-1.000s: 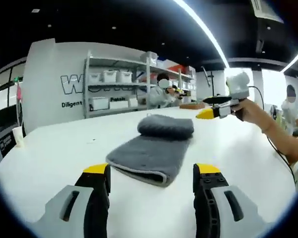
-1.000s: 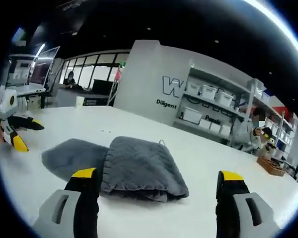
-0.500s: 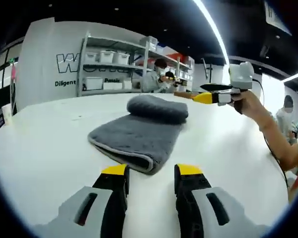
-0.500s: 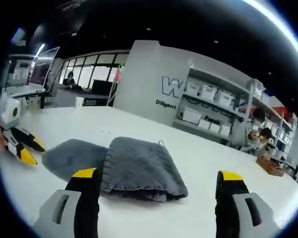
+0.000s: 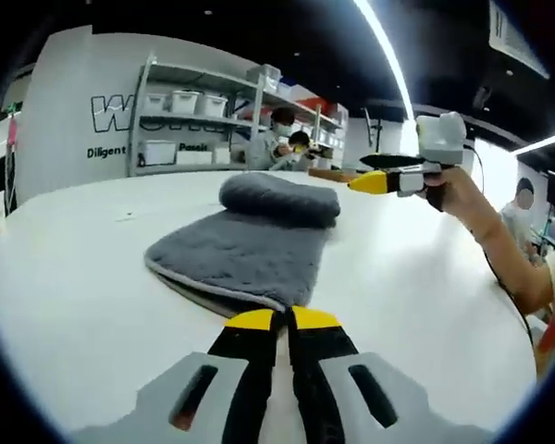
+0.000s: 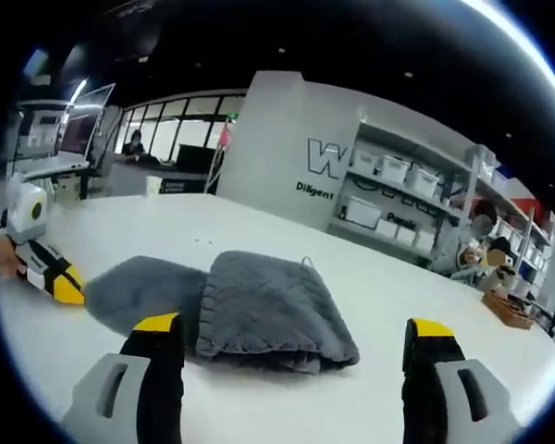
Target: Open the folded towel by lifting each exposed corner and separating the folded layers until the towel lies flat within the target outline without major curled edges
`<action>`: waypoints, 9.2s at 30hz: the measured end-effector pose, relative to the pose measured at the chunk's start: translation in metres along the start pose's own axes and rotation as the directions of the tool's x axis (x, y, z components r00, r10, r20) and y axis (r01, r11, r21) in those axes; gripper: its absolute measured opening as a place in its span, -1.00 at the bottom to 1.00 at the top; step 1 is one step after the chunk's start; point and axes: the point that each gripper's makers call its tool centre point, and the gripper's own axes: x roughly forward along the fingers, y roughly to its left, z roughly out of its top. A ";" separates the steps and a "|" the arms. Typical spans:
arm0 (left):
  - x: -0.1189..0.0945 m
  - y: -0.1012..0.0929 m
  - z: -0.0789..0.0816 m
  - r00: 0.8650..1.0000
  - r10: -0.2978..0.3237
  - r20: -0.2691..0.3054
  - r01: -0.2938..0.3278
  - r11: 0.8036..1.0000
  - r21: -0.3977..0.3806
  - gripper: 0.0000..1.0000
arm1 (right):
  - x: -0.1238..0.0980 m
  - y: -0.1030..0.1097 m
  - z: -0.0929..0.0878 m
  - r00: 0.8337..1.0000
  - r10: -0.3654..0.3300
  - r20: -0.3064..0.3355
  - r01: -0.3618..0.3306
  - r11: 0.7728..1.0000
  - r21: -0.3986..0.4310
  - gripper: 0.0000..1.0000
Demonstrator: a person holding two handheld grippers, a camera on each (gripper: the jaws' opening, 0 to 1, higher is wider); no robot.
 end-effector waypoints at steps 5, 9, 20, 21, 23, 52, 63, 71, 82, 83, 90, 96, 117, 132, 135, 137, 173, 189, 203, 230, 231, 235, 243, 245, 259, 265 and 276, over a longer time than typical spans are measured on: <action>-0.003 0.001 0.000 1.000 0.002 0.002 -0.002 1.000 -0.020 -0.96 | 0.001 0.000 -0.003 1.000 0.002 -0.014 -0.002 1.000 -0.001 0.99; -0.004 0.003 0.000 1.000 0.013 -0.004 -0.013 1.000 -0.016 -0.96 | 0.002 -0.001 -0.005 1.000 -0.013 -0.028 0.013 1.000 -0.028 0.99; -0.015 0.022 0.003 0.997 0.073 0.002 -0.073 0.996 -0.060 -0.96 | 0.003 0.001 -0.010 0.999 -0.009 -0.047 0.008 1.000 -0.028 0.99; -0.016 0.025 0.003 0.997 0.080 0.001 -0.079 0.994 -0.076 -0.96 | 0.003 0.001 -0.010 0.999 -0.009 -0.048 0.008 1.000 -0.027 0.99; -0.020 0.032 0.005 0.995 0.095 0.009 -0.094 0.990 -0.107 -0.96 | 0.003 0.001 -0.011 0.999 -0.009 -0.048 0.007 1.000 -0.025 0.99; -0.050 0.059 0.009 0.988 0.149 0.050 -0.134 0.965 -0.226 -0.98 | 0.005 0.001 -0.017 0.998 -0.005 -0.070 0.004 1.000 -0.024 0.99; -0.068 0.095 0.007 0.958 0.283 0.037 -0.269 0.938 -0.221 -0.98 | 0.007 0.005 -0.021 0.996 0.007 -0.087 -0.009 1.000 -0.024 0.99; -0.086 0.118 0.006 0.929 0.368 0.040 -0.348 0.906 -0.242 -0.98 | 0.009 0.008 -0.024 0.995 0.018 -0.101 -0.021 0.999 -0.028 0.99; -0.095 0.131 0.004 0.893 0.448 0.032 -0.436 0.881 -0.186 -0.97 | 0.008 0.008 -0.025 0.995 0.018 -0.102 -0.021 0.999 -0.029 0.99; -0.095 0.131 0.006 0.892 0.449 0.042 -0.436 0.882 -0.179 -0.97 | 0.008 0.008 -0.024 0.995 0.019 -0.099 -0.022 0.999 -0.028 0.99; -0.102 0.129 0.018 0.889 0.447 0.099 -0.436 0.893 -0.113 -0.77 | 0.005 0.007 -0.021 0.996 0.019 -0.089 -0.021 0.999 -0.026 0.99; -0.120 0.130 0.051 0.854 0.459 0.244 -0.455 0.887 -0.076 -0.51 | 0.007 0.007 -0.021 0.996 0.021 -0.092 -0.024 0.999 -0.028 0.99; -0.114 0.091 0.101 0.827 0.353 0.438 -0.480 0.848 0.223 0.99 | 0.007 0.012 -0.023 0.994 0.030 -0.103 -0.034 0.999 -0.040 0.99; -0.101 0.090 0.086 0.843 0.403 0.356 -0.510 0.807 0.296 0.99 | 0.006 0.070 -0.003 0.959 0.281 -0.019 -0.282 0.959 -0.040 0.75; -0.102 0.091 0.086 0.844 0.405 0.352 -0.511 0.808 0.293 0.99 | 0.004 0.089 0.005 0.946 0.323 -0.002 -0.320 0.938 -0.135 0.44; -0.102 0.091 0.085 0.844 0.408 0.348 -0.511 0.809 0.291 0.99 | 0.003 0.101 0.007 0.935 0.354 -0.006 -0.348 0.918 -0.192 0.35; -0.097 0.084 0.081 0.874 0.369 0.317 -0.456 0.849 0.268 0.99 | 0.011 0.160 0.002 0.908 0.415 0.061 -0.383 0.880 -0.283 -1.00; -0.074 0.067 0.061 0.938 0.283 0.201 -0.335 0.891 0.306 0.99 | -0.009 0.078 0.050 0.931 0.202 0.306 -0.182 0.979 -0.091 -1.00; -0.076 0.065 0.058 0.946 0.266 0.184 -0.313 0.898 0.310 0.95 | -0.012 -0.019 0.021 0.959 -0.083 0.272 0.015 0.970 0.244 -1.00; -0.078 0.066 0.052 0.948 0.272 0.168 -0.310 0.909 0.279 0.90 | -0.002 -0.048 -0.096 0.974 -0.161 -0.158 0.213 0.886 0.411 -1.00; -0.078 0.066 0.052 0.948 0.272 0.168 -0.310 0.909 0.278 0.90 | 0.000 -0.048 -0.100 0.972 -0.157 -0.174 0.216 0.890 0.401 -1.00; -0.078 0.066 0.053 0.948 0.270 0.169 -0.308 0.910 0.277 0.89 | 0.007 -0.049 -0.112 0.967 -0.145 -0.208 0.218 0.894 0.391 -1.00; -0.079 0.066 0.053 0.947 0.273 0.168 -0.310 0.911 0.271 0.89 | -0.005 -0.056 -0.108 0.960 -0.181 -0.214 0.257 0.873 0.415 -0.72; -0.080 0.067 0.054 0.947 0.274 0.169 -0.312 0.911 0.269 0.89 | -0.005 -0.063 -0.107 0.954 -0.195 -0.226 0.272 0.881 0.388 -0.61; -0.083 0.067 0.055 0.945 0.278 0.171 -0.313 0.922 0.227 0.87 | -0.031 -0.067 -0.078 0.934 -0.247 -0.258 0.296 0.940 0.170 0.22; -0.085 0.066 0.057 0.945 0.275 0.177 -0.310 0.925 0.218 0.87 | -0.040 -0.057 -0.061 0.944 -0.240 -0.228 0.272 0.955 0.120 0.49; -0.088 0.063 0.062 0.939 0.293 0.182 -0.330 0.917 0.225 0.87 | -0.063 -0.028 -0.049 0.973 -0.177 -0.150 0.193 0.976 0.099 0.91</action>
